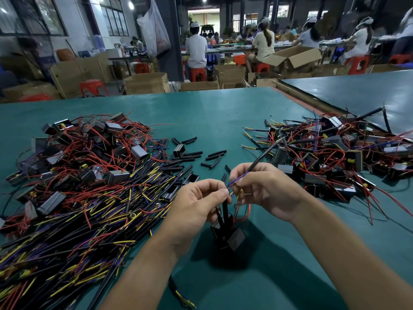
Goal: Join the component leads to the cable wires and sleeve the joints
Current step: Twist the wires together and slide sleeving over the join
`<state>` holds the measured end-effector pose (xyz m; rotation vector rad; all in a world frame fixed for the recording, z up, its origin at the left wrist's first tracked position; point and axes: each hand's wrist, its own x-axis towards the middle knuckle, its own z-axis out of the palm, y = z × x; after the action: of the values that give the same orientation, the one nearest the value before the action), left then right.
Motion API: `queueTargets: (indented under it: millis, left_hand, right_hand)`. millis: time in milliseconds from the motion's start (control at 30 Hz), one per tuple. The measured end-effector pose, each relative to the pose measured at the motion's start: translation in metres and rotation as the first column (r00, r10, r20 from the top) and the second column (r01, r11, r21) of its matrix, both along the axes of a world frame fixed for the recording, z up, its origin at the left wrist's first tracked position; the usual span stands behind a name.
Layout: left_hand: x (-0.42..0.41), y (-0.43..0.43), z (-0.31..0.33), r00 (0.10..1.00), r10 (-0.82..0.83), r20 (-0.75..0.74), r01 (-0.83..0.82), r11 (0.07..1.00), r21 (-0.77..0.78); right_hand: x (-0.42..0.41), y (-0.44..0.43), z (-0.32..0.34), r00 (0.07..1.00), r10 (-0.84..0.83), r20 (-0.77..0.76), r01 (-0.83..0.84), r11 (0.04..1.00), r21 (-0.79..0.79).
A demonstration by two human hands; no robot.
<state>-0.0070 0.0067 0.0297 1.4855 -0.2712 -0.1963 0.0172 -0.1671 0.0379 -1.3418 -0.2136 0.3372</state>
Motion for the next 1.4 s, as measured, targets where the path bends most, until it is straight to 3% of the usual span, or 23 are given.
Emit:
queueTargets:
  millis: [267, 600, 800, 967, 1400]
  left_hand:
    - [0.0, 0.004, 0.001, 0.985, -0.09, -0.146, 0.088, 0.996, -0.021]
    - [0.0, 0.009, -0.002, 0.921, -0.344, -0.181, 0.328, 0.938, -0.112]
    - [0.002, 0.011, -0.001, 0.934, -0.297, -0.201, 0.275, 0.953, -0.128]
    - [0.003, 0.011, 0.0, 0.935, -0.281, -0.216, 0.26, 0.958, -0.121]
    - [0.001, 0.012, 0.003, 0.949, -0.251, -0.19, 0.242, 0.968, -0.067]
  right_hand:
    - [-0.001, -0.006, 0.002, 0.981, 0.099, 0.164, -0.086, 0.993, -0.085]
    - [-0.003, -0.008, 0.006, 0.975, 0.214, 0.057, -0.211, 0.976, -0.056]
    - [-0.003, -0.009, 0.005, 0.983, 0.174, 0.062, -0.174, 0.985, 0.0]
    - [-0.006, -0.012, 0.007, 0.958, 0.28, 0.06, -0.283, 0.957, 0.067]
    - [-0.007, -0.008, 0.01, 0.961, 0.276, 0.011, -0.276, 0.961, 0.026]
